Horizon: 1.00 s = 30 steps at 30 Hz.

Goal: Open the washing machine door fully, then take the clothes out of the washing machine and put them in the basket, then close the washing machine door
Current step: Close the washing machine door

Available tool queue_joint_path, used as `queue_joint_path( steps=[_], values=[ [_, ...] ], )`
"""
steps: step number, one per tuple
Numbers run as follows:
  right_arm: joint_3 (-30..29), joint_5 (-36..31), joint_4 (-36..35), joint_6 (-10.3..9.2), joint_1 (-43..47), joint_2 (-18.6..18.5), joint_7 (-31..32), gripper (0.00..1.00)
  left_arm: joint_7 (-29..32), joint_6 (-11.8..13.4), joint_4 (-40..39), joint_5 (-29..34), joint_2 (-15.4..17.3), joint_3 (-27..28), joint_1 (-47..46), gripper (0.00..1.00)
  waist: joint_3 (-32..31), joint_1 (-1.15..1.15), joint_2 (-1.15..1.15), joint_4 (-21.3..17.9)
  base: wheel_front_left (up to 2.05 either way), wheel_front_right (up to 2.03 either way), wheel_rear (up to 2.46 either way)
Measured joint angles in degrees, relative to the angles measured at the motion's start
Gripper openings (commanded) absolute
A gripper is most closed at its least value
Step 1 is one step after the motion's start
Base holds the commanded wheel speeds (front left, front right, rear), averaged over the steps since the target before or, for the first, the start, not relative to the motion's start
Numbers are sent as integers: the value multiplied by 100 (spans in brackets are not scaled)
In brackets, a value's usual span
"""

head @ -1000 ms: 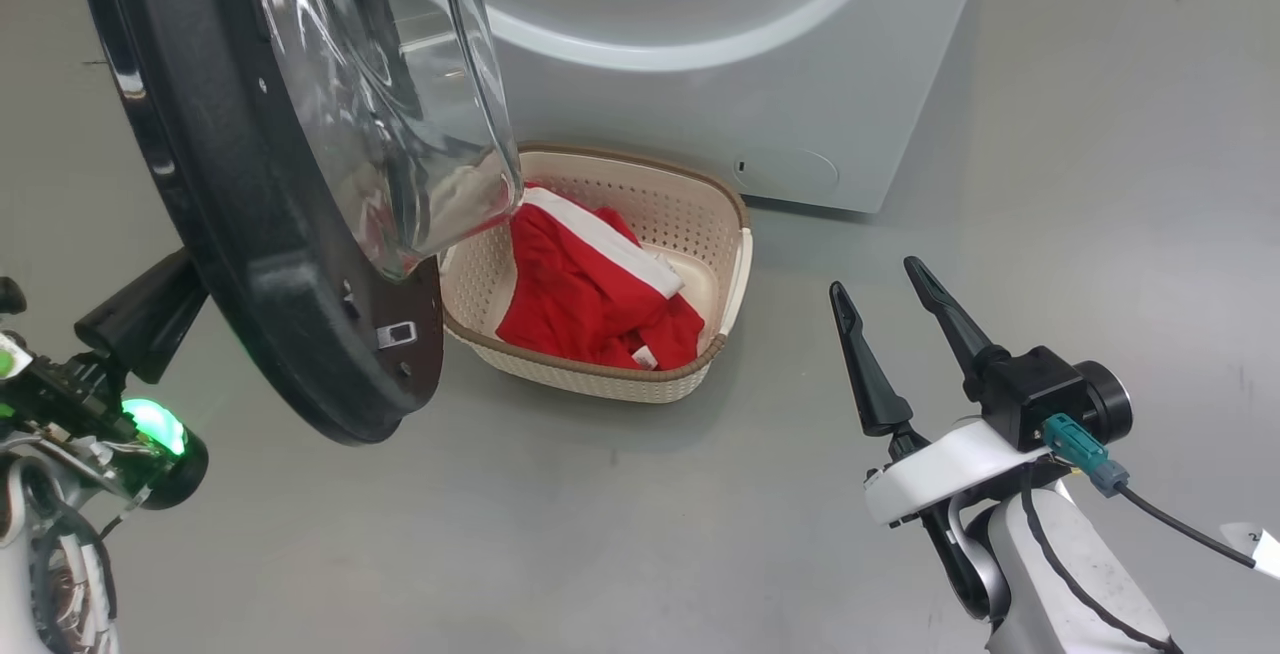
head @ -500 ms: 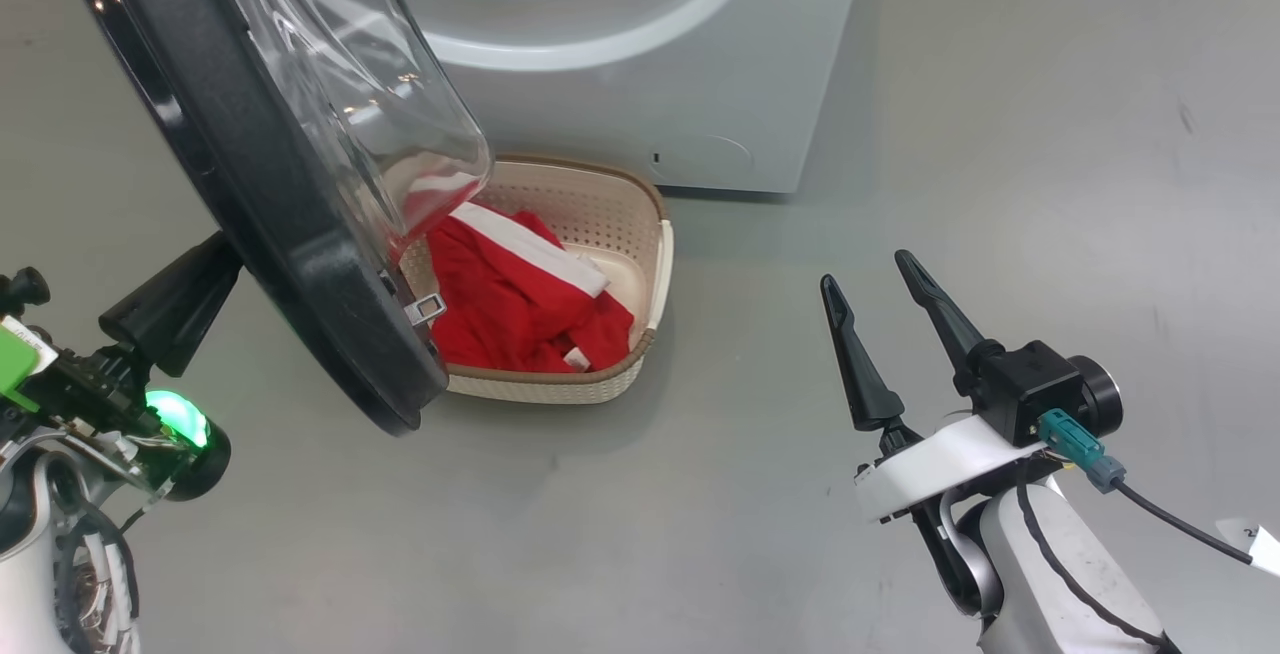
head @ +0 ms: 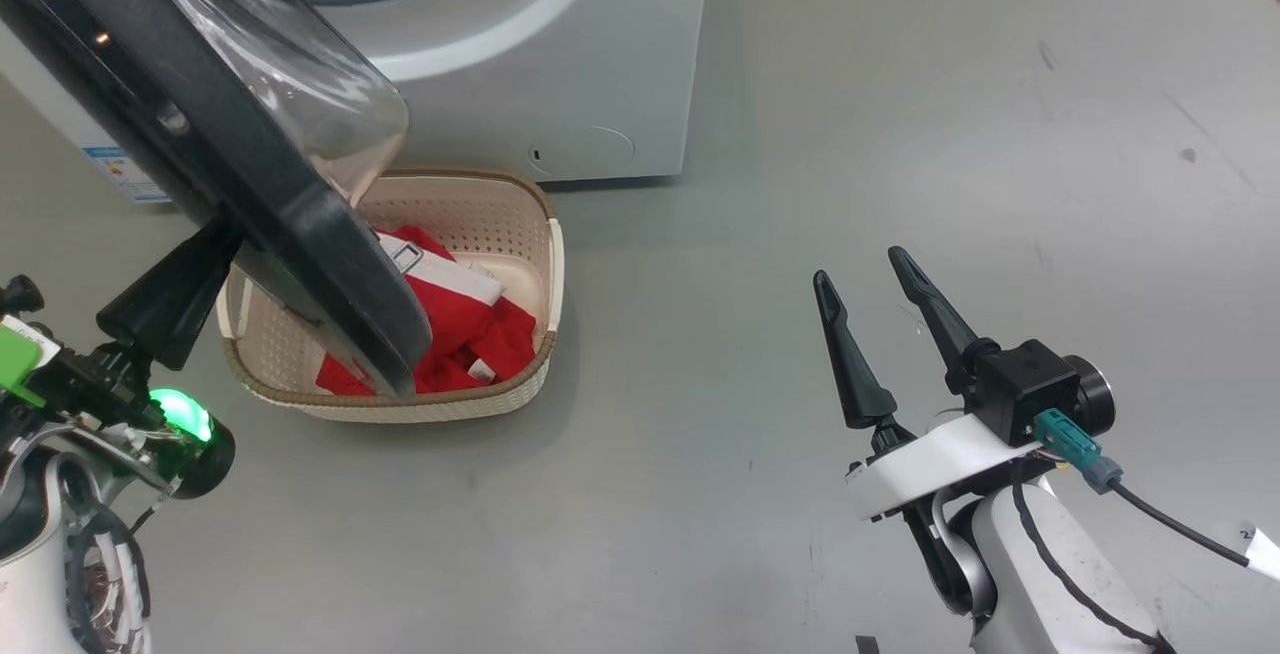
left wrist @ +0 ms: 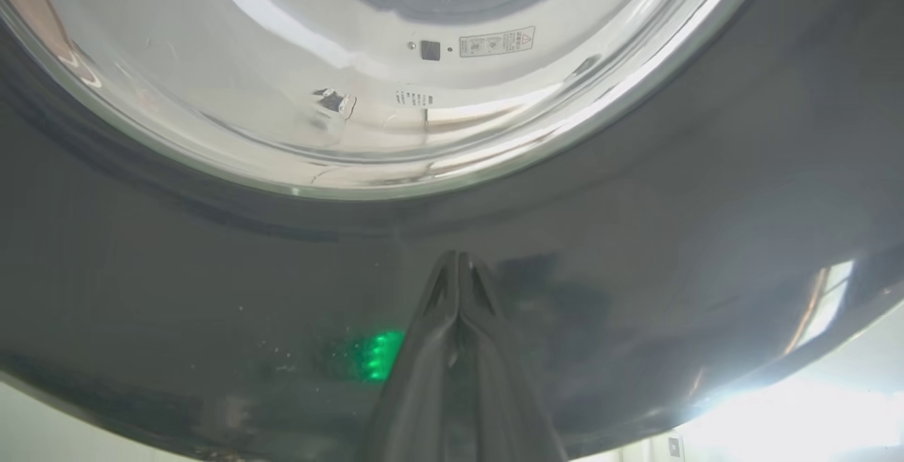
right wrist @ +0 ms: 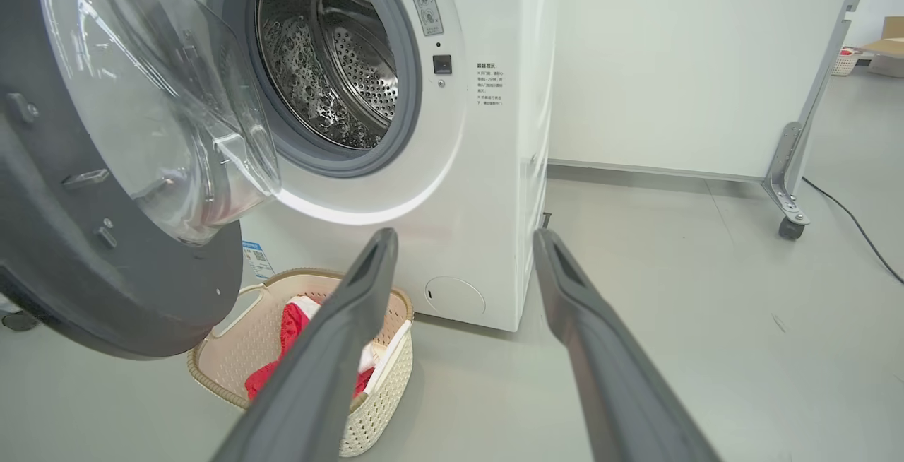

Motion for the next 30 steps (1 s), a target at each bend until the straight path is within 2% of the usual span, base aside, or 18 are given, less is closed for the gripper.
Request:
queue_joint_path(
  steps=[8,14,30],
  values=[
    [82,119,-67,-26,1,2,0,100,-459,0,46,3,-74,156,-22,0,39,0,0,-500,0,0,0],
    [100,183,-66,-68,7,5,0,100,-683,0,131,46,-99,73,-163,0,49,0,0,-813,0,0,0],
    [160,335,-201,-138,23,10,0,100,-1615,1,437,146,-157,-16,-524,0,81,0,0,-1337,0,0,0]
  ],
)
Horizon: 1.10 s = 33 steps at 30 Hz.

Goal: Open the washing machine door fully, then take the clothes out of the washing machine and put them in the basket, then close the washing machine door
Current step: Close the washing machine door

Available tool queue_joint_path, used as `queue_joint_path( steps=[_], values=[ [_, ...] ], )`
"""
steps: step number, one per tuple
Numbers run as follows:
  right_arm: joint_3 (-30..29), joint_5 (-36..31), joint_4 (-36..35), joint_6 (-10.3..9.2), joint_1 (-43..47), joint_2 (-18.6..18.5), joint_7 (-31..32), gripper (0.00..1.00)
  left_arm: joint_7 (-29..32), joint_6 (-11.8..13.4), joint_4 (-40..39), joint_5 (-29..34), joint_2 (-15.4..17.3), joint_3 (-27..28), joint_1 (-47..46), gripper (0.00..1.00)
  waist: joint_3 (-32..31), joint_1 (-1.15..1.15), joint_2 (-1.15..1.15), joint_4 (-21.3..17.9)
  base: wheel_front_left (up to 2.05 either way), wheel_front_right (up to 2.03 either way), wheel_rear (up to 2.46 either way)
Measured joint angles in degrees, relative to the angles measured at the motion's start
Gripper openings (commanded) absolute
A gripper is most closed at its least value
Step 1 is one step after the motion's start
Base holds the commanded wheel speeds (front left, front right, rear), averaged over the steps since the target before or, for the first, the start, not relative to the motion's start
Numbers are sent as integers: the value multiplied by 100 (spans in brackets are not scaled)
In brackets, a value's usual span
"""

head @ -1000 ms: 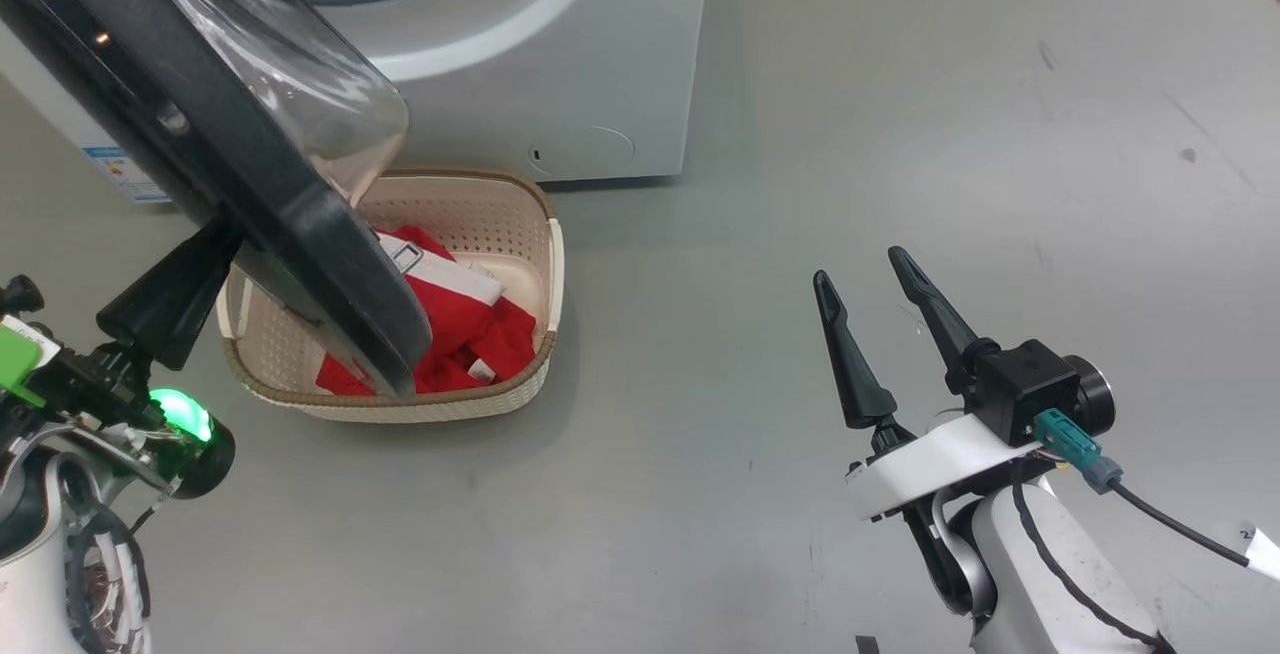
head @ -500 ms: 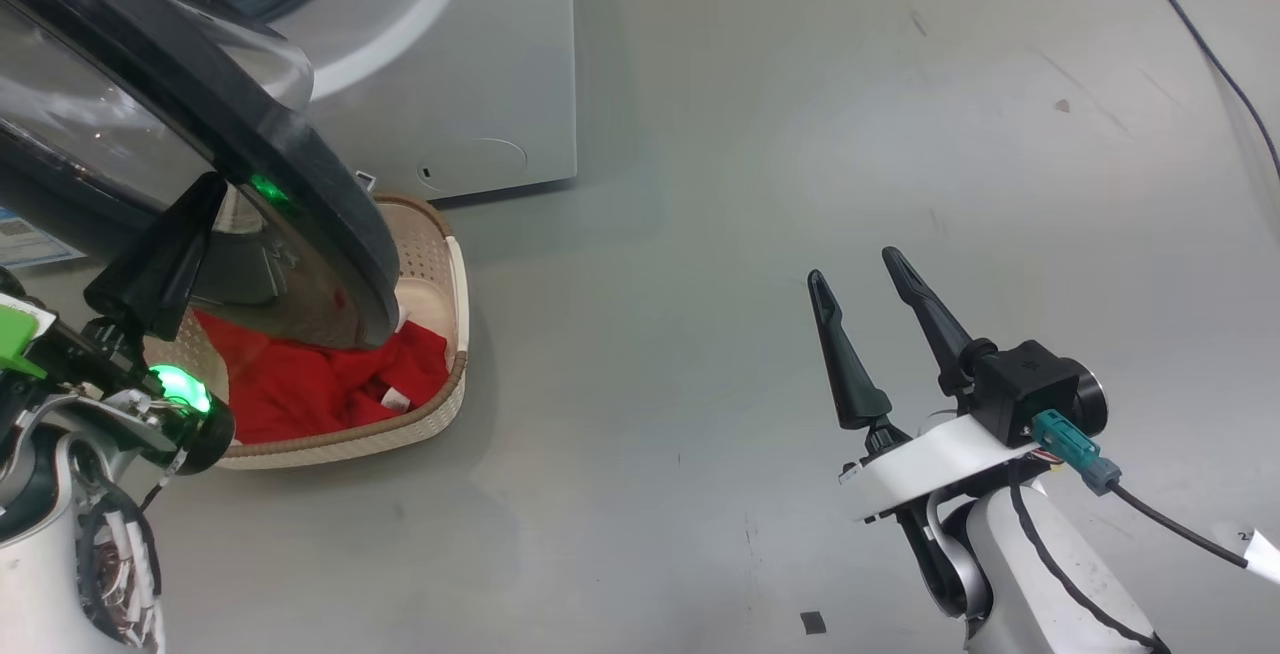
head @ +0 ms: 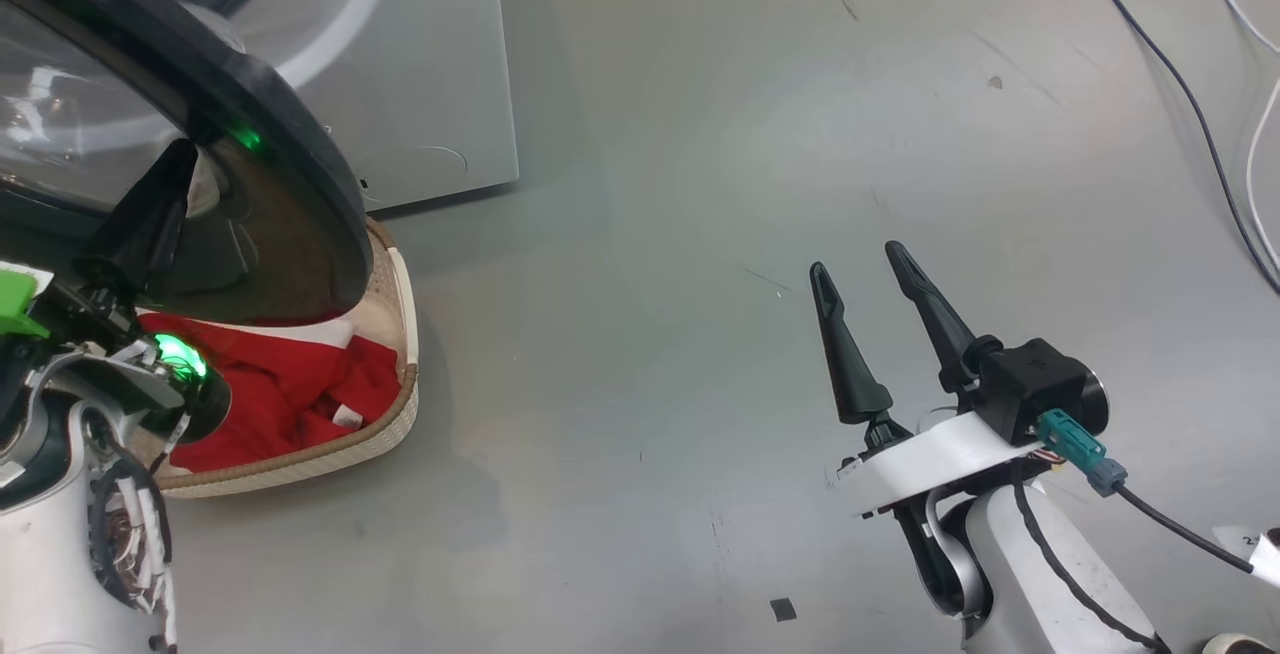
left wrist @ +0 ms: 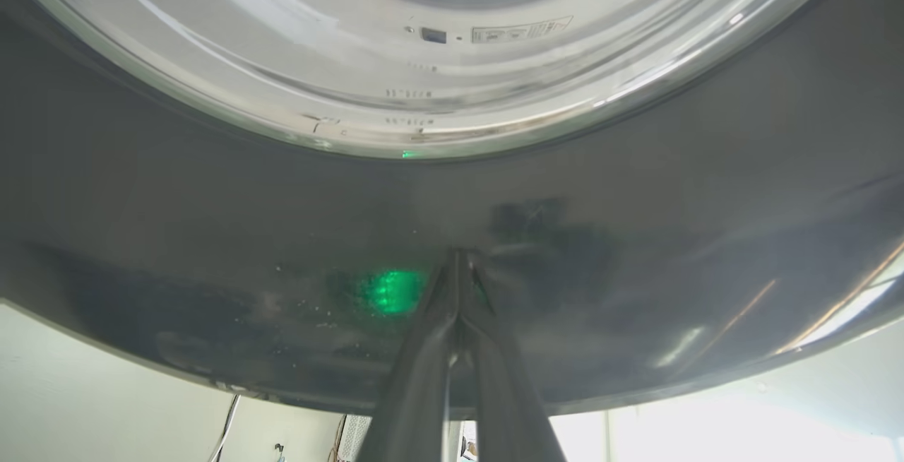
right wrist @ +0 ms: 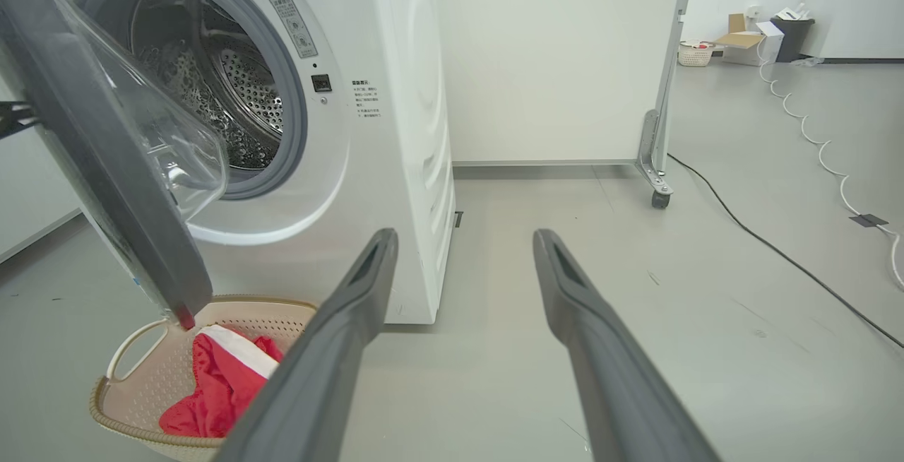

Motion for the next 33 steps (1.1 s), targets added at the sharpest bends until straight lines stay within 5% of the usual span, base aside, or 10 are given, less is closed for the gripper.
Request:
queue_joint_path(
  steps=[18,23,33],
  values=[
    [-218,3,-152,-179,5,15,0,100,-543,-64,545,31,-55,-479,-415,0,181,0,0,7,0,0,0],
    [-315,-48,-152,-178,5,18,0,100,-426,-300,675,103,-53,-848,-327,0,122,0,0,179,0,0,0],
    [-571,-163,-152,-159,21,-47,0,100,-176,-1140,710,1543,87,-2018,431,0,-80,0,0,711,0,0,0]
  ],
)
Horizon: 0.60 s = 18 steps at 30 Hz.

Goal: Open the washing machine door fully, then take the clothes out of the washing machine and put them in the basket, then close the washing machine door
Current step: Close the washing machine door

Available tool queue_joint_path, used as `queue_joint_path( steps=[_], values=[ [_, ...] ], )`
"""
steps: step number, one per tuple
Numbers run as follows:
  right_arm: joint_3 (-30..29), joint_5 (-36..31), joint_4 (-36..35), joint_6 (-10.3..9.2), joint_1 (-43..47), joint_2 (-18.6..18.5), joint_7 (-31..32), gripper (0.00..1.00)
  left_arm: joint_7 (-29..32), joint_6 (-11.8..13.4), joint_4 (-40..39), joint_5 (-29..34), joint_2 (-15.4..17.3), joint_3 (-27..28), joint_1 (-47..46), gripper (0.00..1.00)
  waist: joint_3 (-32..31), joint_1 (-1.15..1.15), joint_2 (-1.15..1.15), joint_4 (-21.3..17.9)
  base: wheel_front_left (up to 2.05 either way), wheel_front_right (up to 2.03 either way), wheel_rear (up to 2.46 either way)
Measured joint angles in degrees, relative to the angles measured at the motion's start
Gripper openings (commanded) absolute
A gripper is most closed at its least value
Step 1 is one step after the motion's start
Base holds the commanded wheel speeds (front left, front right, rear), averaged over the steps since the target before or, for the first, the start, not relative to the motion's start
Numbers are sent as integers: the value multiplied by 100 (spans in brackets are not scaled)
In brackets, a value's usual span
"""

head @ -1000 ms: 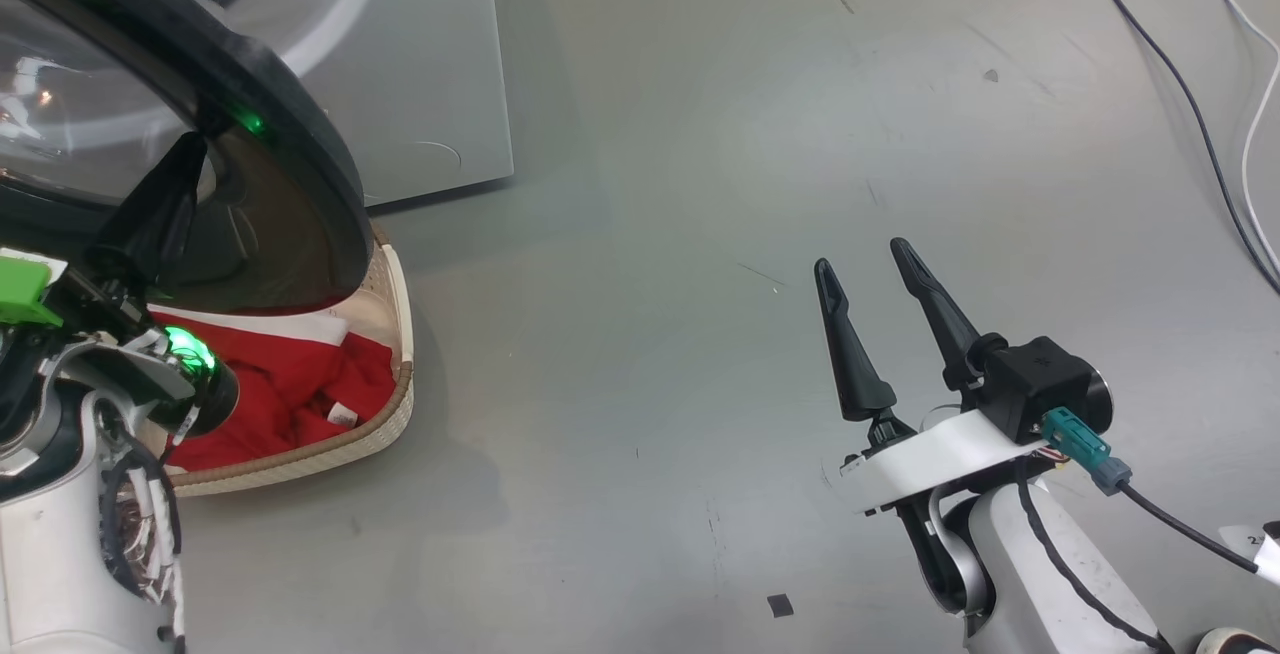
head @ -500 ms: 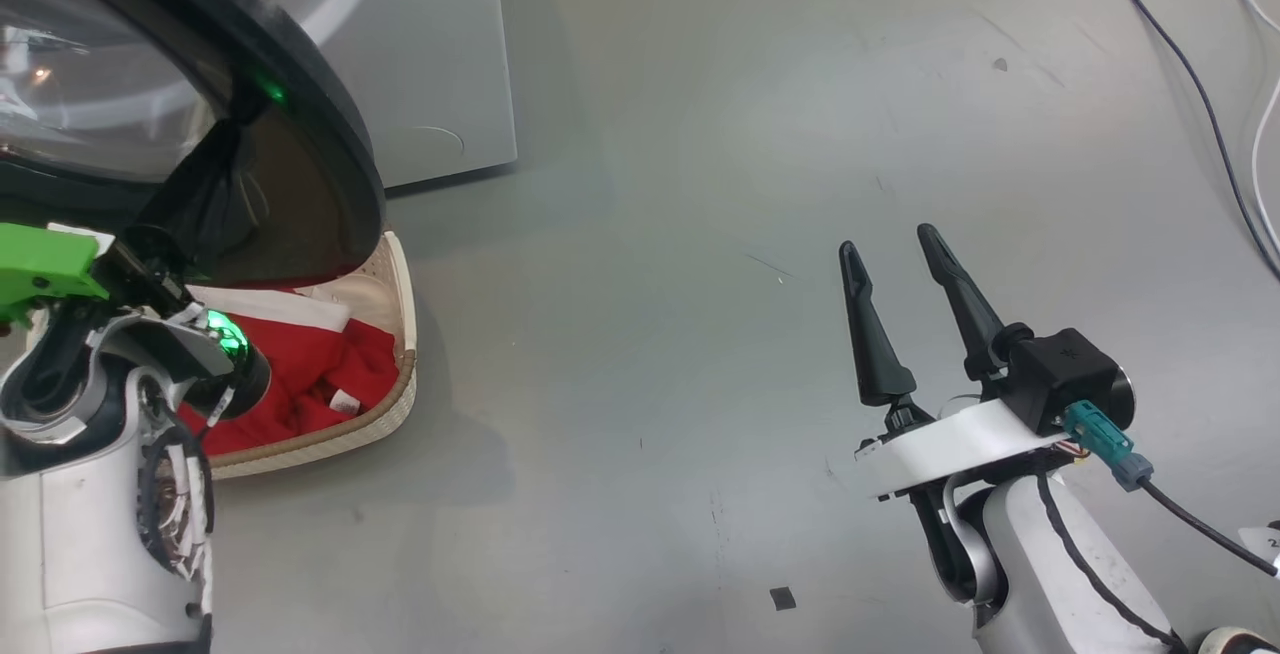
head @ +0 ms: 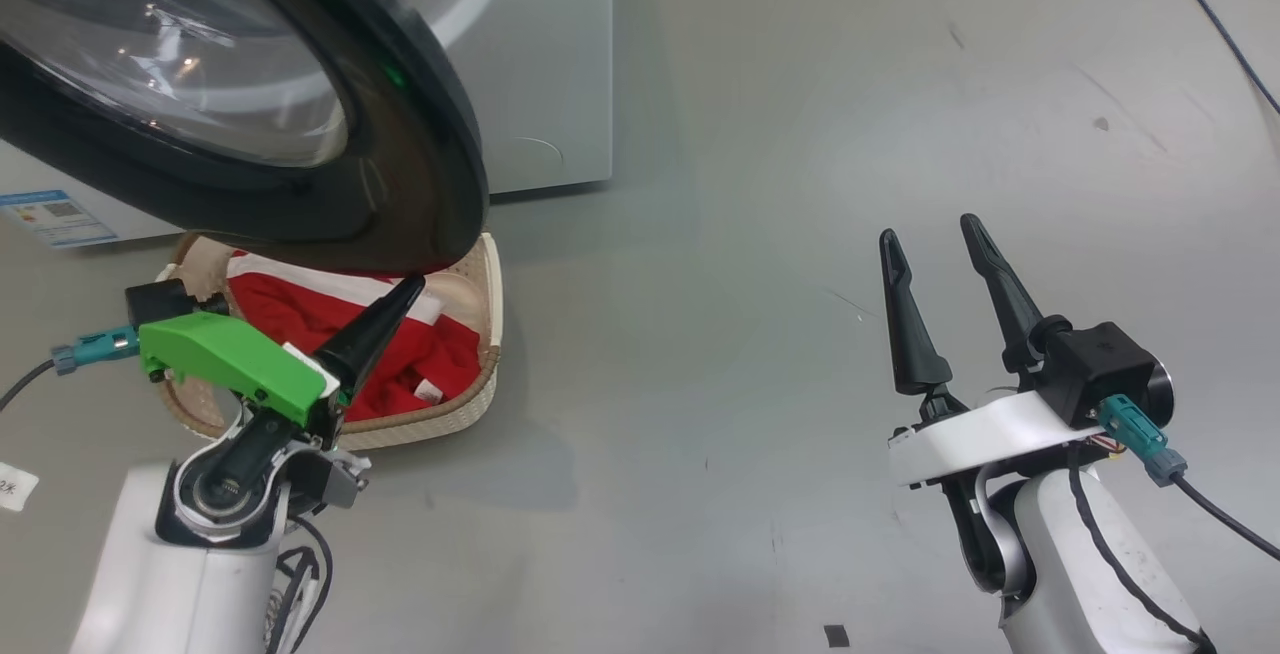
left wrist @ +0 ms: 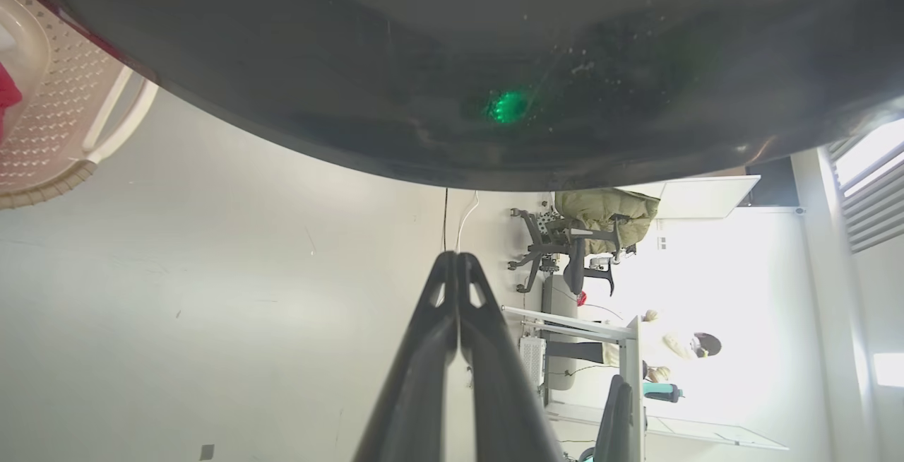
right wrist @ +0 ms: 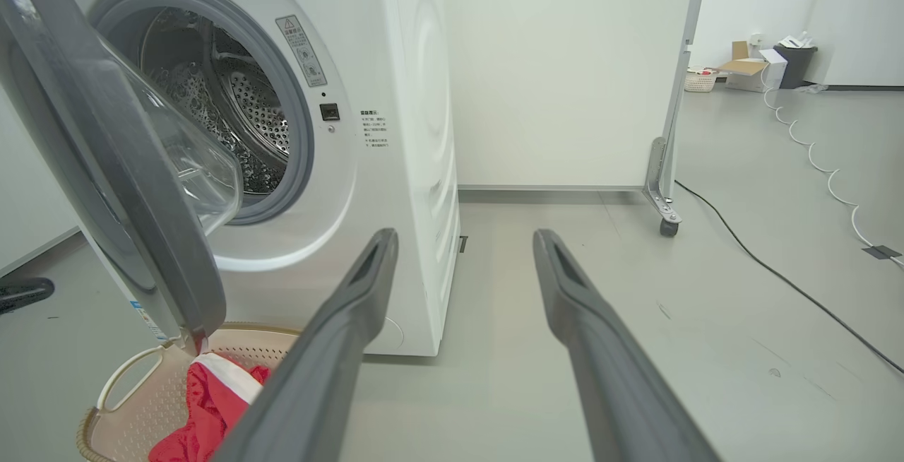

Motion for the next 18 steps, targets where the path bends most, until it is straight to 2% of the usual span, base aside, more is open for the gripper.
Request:
queue_joint_path(
  steps=[1,2,5,18],
  values=[
    [-14,-2,0,2,13,-12,0,100,-37,-110,-4,199,75,-75,44,0,-25,0,0,62,0,0,0],
    [-14,-2,0,2,13,-12,0,100,-37,-110,-4,199,75,-75,44,0,-25,0,0,62,0,0,0],
    [-55,-44,3,5,89,-32,0,100,-253,-274,-41,806,332,-290,183,0,-103,0,0,252,0,0,0],
    [-203,-154,-15,37,242,-111,0,100,-1954,-277,-474,2775,757,-654,515,0,-396,0,0,1067,0,0,0]
  ],
)
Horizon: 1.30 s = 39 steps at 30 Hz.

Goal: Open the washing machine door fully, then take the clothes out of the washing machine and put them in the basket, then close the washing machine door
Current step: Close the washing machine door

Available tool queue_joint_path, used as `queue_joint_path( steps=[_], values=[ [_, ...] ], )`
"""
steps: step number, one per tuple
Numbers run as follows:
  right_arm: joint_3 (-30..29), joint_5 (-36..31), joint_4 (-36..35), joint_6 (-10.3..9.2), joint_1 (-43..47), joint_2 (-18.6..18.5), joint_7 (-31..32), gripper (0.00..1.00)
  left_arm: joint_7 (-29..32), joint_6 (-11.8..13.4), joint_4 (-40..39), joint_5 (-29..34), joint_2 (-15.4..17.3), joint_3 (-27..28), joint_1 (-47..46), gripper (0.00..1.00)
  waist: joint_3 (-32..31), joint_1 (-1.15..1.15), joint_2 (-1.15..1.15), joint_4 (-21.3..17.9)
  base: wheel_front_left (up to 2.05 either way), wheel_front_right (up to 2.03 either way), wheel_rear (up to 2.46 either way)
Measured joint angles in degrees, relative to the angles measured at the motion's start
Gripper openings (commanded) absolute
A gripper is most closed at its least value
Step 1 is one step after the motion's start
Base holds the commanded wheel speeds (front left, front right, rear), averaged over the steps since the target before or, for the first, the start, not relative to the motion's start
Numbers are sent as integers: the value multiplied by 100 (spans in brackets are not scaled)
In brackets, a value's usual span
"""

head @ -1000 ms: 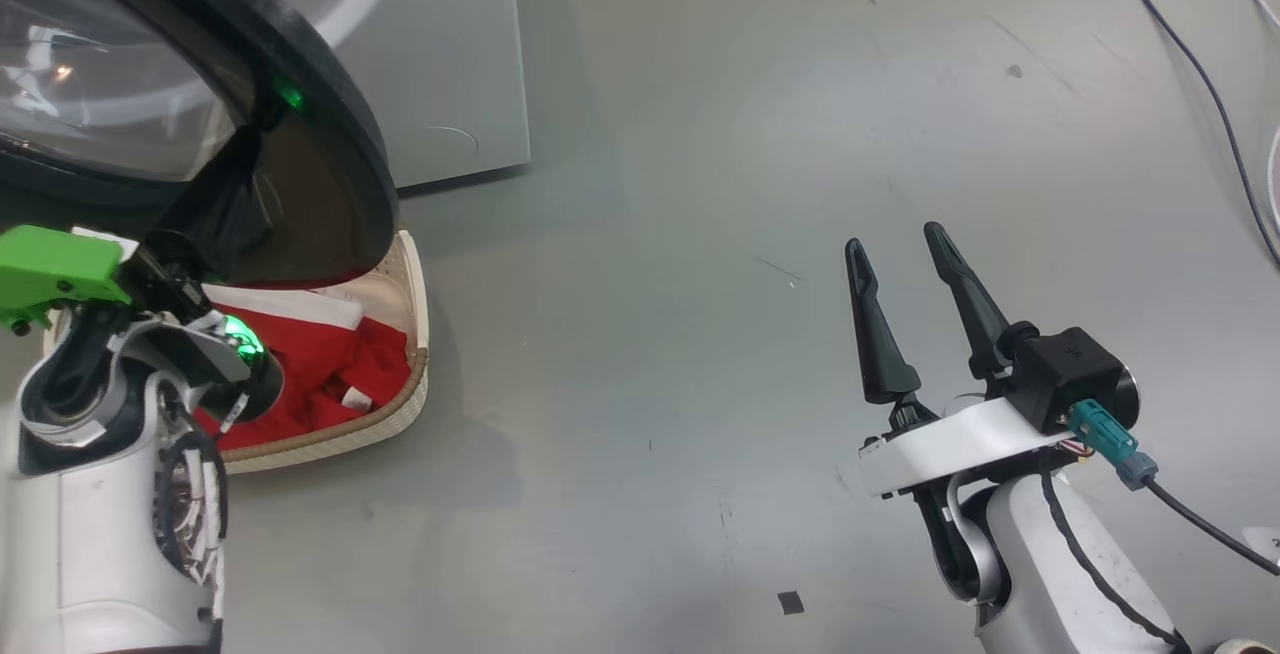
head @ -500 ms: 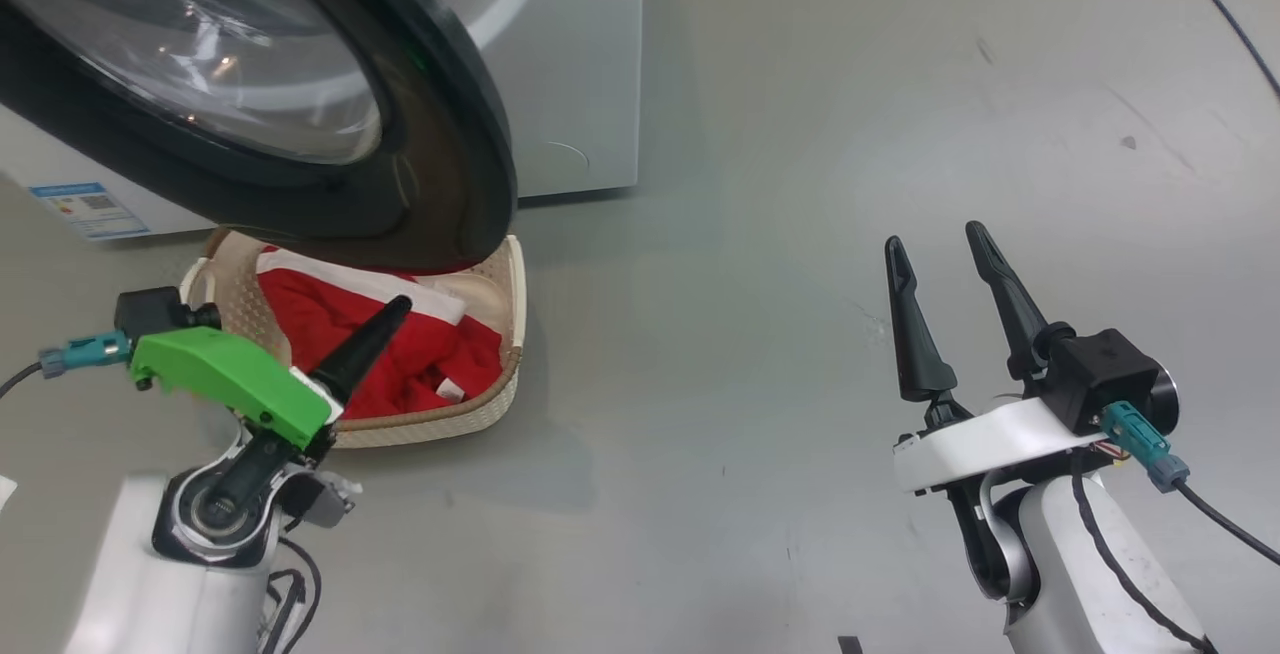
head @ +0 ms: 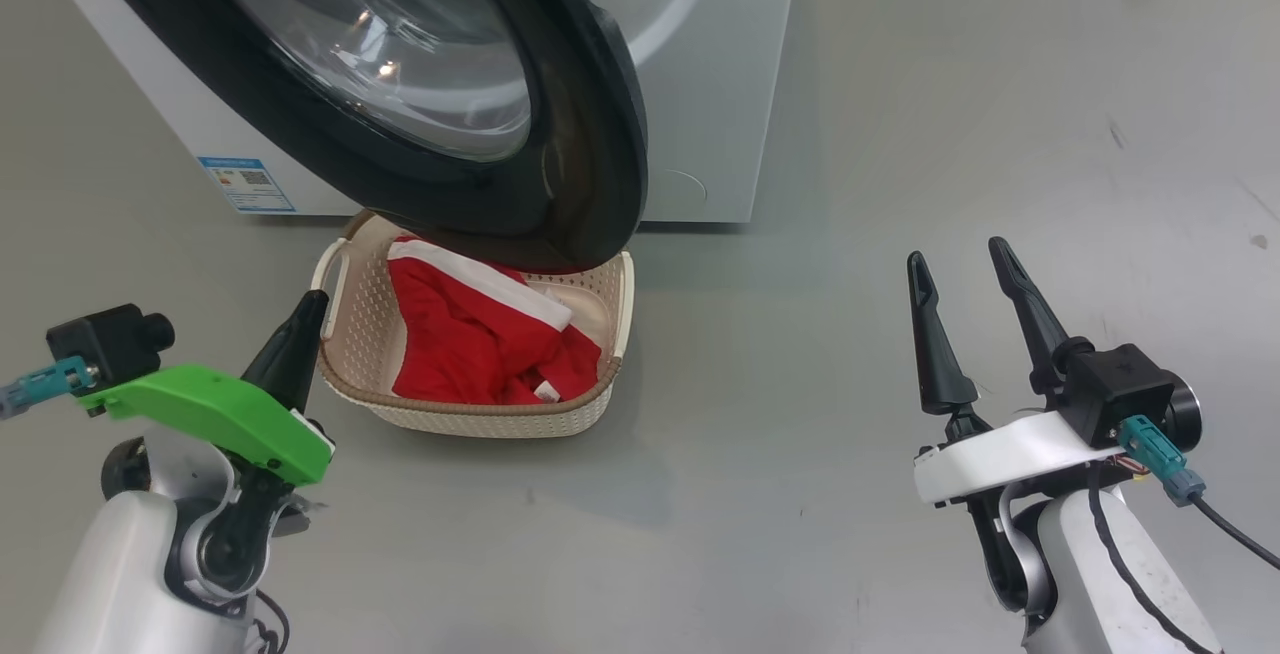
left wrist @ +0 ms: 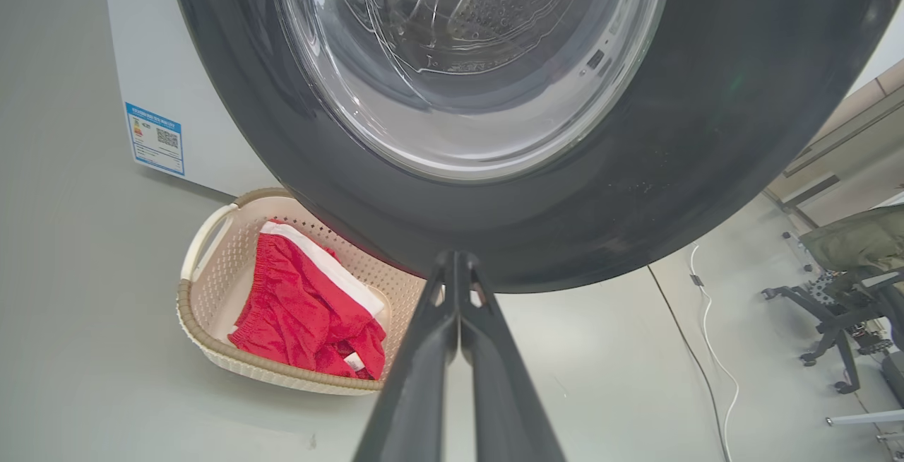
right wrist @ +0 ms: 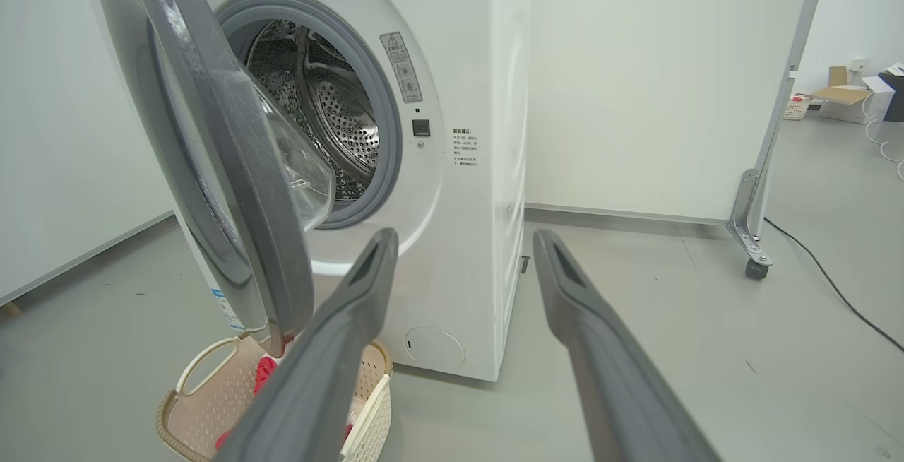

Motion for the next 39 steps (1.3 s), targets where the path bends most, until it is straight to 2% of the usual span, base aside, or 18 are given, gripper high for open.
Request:
queue_joint_path(
  steps=[8,20,28,29,30,31,39],
  values=[
    [24,-4,-24,69,72,26,-1,100,-1049,-4,-226,865,201,-176,199,0,-56,0,0,296,0,0,0],
    [5,-47,-24,102,74,41,-1,100,-2520,-4,-263,1794,330,-218,465,0,-83,0,0,358,0,0,0],
    [3,-73,-5,153,78,55,-1,100,-2632,-4,-253,2476,403,-341,622,1,-102,0,0,375,0,0,0],
    [2,-89,-3,162,79,56,-1,100,-2633,-3,-254,2532,402,-322,638,29,-106,0,0,375,0,0,0],
    [2,-94,-3,163,79,58,-1,100,-2632,5,-254,2579,399,-296,652,43,-110,0,0,376,0,0,0],
    [1,-94,-2,168,79,60,-1,100,-2632,12,-255,2615,393,-278,668,100,-114,0,0,377,0,0,0],
    [-21,-97,4,201,83,74,-1,100,-2627,113,-481,2891,179,51,780,100,-151,0,0,397,0,0,0]
  ],
)
